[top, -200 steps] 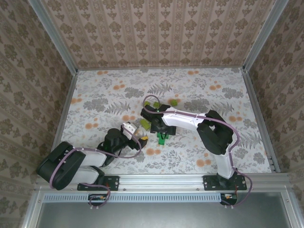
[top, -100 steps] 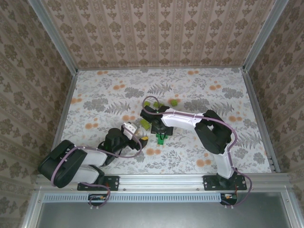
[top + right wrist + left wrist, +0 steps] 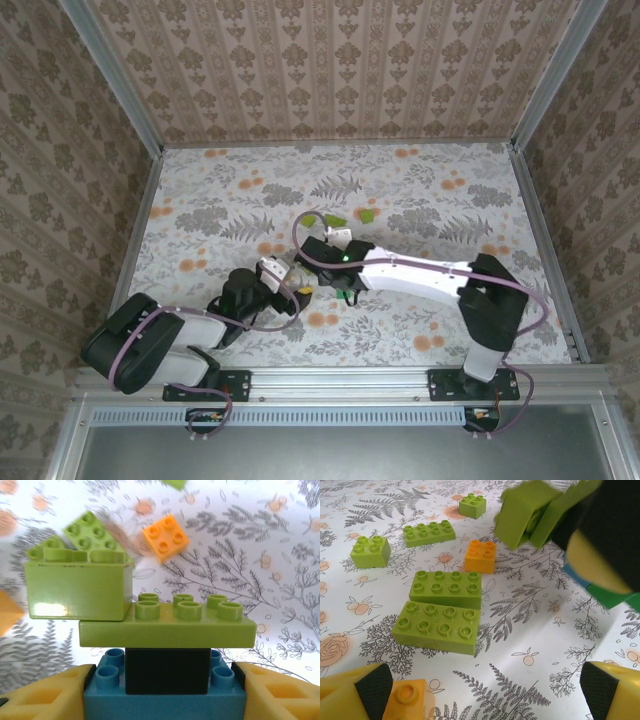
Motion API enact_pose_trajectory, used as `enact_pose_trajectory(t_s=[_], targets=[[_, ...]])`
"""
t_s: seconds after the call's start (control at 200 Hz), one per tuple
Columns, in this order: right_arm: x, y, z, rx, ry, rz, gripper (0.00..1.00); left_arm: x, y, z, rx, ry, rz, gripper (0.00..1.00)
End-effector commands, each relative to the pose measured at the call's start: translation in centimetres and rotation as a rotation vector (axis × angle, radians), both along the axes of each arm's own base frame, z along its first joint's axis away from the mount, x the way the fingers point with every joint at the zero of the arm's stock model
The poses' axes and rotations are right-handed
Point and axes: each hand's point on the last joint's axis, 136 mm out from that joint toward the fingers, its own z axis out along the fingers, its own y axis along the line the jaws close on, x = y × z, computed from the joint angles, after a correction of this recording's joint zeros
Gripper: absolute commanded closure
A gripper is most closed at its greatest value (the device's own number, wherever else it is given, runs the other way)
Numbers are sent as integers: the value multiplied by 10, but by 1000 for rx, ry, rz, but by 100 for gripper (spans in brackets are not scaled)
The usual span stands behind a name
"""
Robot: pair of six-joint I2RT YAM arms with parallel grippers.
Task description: Assemble a carrot with lego
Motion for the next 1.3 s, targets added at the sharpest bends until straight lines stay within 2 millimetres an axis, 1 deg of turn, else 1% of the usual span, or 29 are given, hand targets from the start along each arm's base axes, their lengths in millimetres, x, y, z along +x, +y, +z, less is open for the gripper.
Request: enact_pose_trajectory(t_s=[0.0, 0.115, 0.26, 0.375, 0.42, 0.56, 0.71, 0.82, 0.905, 0.975, 1.04, 1.2, 1.295], targets=[[10, 3, 25, 16, -211, 67, 43, 7, -1, 6, -11, -15, 12, 0], [1, 1, 35, 31, -399, 123, 45, 9, 2, 7, -20, -14, 24, 0], [-15, -12, 36, 86, -589, 144, 48, 12, 5, 8, -38, -2, 41, 0], [-26, -23, 25, 129, -679, 132, 49, 14, 7, 9, -47, 7, 51, 0], [-29, -23, 21, 129, -703, 132, 49, 15, 7, 8, -46, 12, 52, 0], [-39, -17, 8, 123, -745, 140, 49, 17, 6, 5, -39, 27, 53, 0], [-49, -5, 7, 139, -787, 158, 50, 20, 6, 3, -31, 37, 57, 0], [-56, -7, 6, 158, -818, 132, 50, 20, 5, 2, -29, 39, 53, 0], [-60, -13, -2, 182, -836, 117, 50, 19, 5, 2, -30, 40, 49, 0], [-60, -14, -10, 174, -841, 103, 50, 19, 4, 2, -31, 40, 43, 0], [-59, -11, -17, 149, -839, 104, 50, 19, 3, 1, -31, 40, 41, 0], [-59, 4, -30, 99, -838, 135, 50, 17, 3, 0, -32, 39, 35, 0], [-58, 7, -39, 69, -833, 149, 50, 16, 3, 1, -36, 34, 31, 0]])
